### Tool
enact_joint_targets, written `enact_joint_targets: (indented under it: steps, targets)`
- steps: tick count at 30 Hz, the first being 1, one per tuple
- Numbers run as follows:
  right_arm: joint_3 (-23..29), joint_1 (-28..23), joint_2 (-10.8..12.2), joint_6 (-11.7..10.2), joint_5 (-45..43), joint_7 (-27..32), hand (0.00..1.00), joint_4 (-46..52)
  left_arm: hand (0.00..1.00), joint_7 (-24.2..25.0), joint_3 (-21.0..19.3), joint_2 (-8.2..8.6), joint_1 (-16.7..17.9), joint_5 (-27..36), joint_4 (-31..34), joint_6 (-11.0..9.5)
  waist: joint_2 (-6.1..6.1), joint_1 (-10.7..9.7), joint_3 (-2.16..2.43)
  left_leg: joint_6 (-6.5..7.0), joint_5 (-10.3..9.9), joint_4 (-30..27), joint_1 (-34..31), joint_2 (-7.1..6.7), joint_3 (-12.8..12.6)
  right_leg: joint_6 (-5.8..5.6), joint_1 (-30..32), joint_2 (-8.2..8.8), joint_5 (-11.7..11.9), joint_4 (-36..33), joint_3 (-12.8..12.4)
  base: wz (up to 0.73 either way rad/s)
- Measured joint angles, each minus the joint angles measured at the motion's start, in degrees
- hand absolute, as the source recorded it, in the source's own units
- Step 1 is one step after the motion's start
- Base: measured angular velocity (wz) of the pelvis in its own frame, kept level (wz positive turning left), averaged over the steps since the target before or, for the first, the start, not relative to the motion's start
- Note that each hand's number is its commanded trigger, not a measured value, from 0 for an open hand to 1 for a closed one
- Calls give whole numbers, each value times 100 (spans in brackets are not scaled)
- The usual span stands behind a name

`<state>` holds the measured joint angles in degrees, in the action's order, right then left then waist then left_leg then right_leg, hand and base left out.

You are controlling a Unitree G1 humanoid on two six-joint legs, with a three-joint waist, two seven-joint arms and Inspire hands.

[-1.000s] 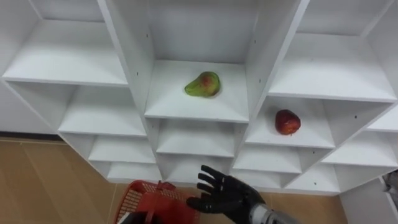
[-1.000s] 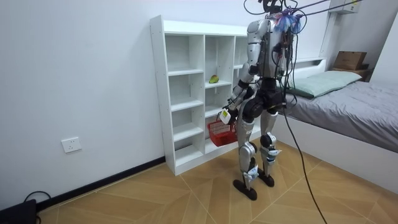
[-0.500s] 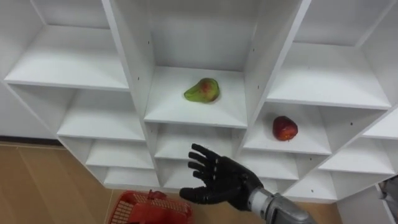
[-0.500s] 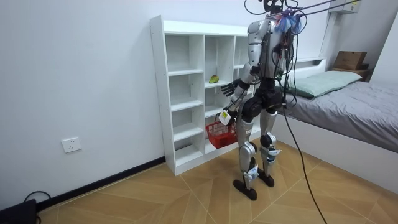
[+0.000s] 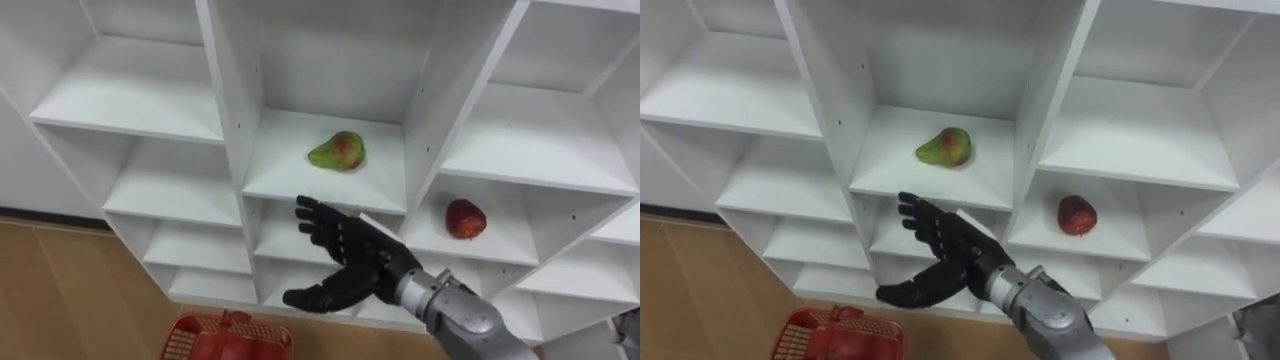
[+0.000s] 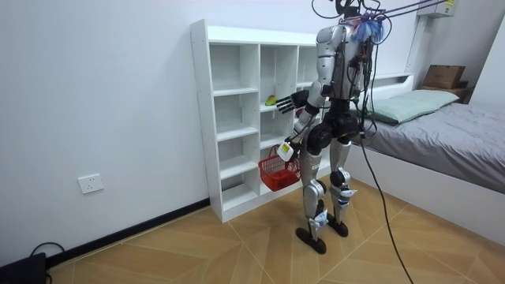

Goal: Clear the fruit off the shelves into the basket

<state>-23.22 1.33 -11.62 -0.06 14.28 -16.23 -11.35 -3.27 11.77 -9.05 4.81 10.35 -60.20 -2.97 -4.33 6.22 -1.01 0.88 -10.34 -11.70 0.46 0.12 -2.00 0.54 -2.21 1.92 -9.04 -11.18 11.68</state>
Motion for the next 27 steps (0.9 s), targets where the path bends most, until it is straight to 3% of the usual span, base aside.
enact_joint_targets:
  steps: [9, 12, 15, 19, 27]
  targets:
    - [263, 1, -35, -18, -637, 344, 0, 912, 100, 47, -268, 4, 72, -463, 7, 1, -37, 26, 18, -3, -5, -4, 129, -32, 104, -7, -264, -3, -6, 154, 53, 7]
    - [286, 30, -39, -23, -799, 495, 0, 918, 100, 49, -344, -2, 96, -521, 11, -4, -110, 55, 55, -2, -5, -13, 143, -41, 132, -14, -281, 2, -10, 156, 88, 5]
    - [455, 78, -53, -129, -869, 696, 0, 999, 100, 40, -512, -16, 134, -576, 13, -10, -141, 59, 47, -1, -6, -1, 121, -43, 174, -14, -278, 5, -10, 159, 105, 4]
    - [498, 253, -263, -273, -957, 1043, 0, 998, 100, -41, -552, -79, 215, -594, 85, -115, -200, 98, 21, -2, -5, 7, 130, -41, 194, -14, -291, 1, -10, 159, 111, 0]
    - [501, 325, -449, -404, -1253, 1289, 0, 988, 100, -64, -662, -191, 237, -819, 183, -134, -364, 193, -3, -4, -7, -15, 71, -60, 374, -14, -319, 8, -9, 155, 264, 11]
